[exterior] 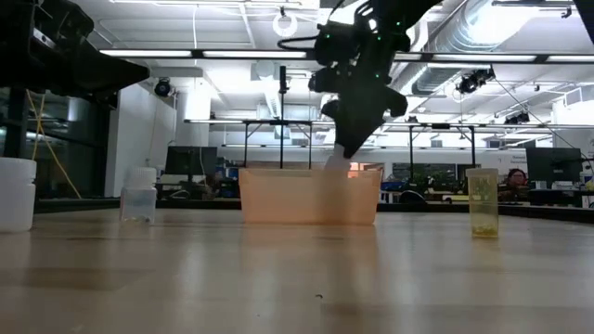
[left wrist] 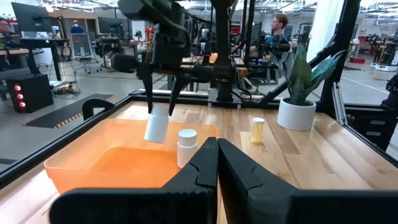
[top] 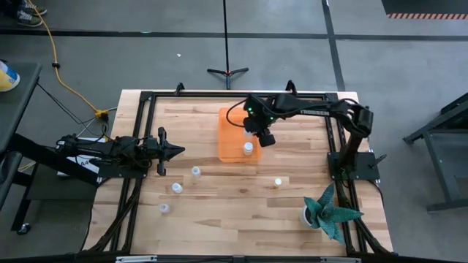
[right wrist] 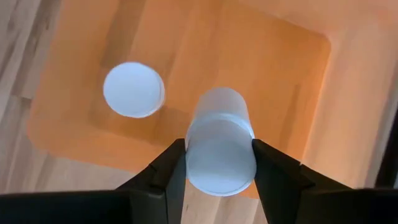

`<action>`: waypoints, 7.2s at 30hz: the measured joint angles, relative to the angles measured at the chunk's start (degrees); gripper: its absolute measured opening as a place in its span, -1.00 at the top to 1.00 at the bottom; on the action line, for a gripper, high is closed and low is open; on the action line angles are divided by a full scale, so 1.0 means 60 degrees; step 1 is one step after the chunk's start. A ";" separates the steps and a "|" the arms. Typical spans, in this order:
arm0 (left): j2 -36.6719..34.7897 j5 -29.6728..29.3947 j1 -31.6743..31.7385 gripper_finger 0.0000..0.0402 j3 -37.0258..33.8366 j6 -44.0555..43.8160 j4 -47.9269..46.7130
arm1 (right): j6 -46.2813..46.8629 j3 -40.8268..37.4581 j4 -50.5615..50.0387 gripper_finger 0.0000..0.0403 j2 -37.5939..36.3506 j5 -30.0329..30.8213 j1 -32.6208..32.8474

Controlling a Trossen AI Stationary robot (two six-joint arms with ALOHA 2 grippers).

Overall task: Pick and place pill bottles into a basket
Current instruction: Put the right white medicine bottle into the orange bin, then put the yellow medicine bottle into the orange bin, then put the top transparent medicine bottle into the orange bin

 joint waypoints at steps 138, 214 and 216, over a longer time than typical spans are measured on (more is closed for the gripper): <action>0.0000 -0.0069 -0.0004 0.77 0.0000 0.0000 0.0011 | 0.4586 -0.1573 -0.0091 0.40 -0.1249 0.0966 0.5100; 0.0001 -0.0069 -0.0002 0.77 0.0001 0.0000 0.0011 | 0.4134 -0.6475 0.6396 0.44 -0.6066 -0.2174 0.1364; -0.0002 -0.0069 -0.0004 0.77 0.0002 0.0000 0.0011 | 0.4751 -0.7671 0.7709 0.49 -0.6895 -0.1909 0.1270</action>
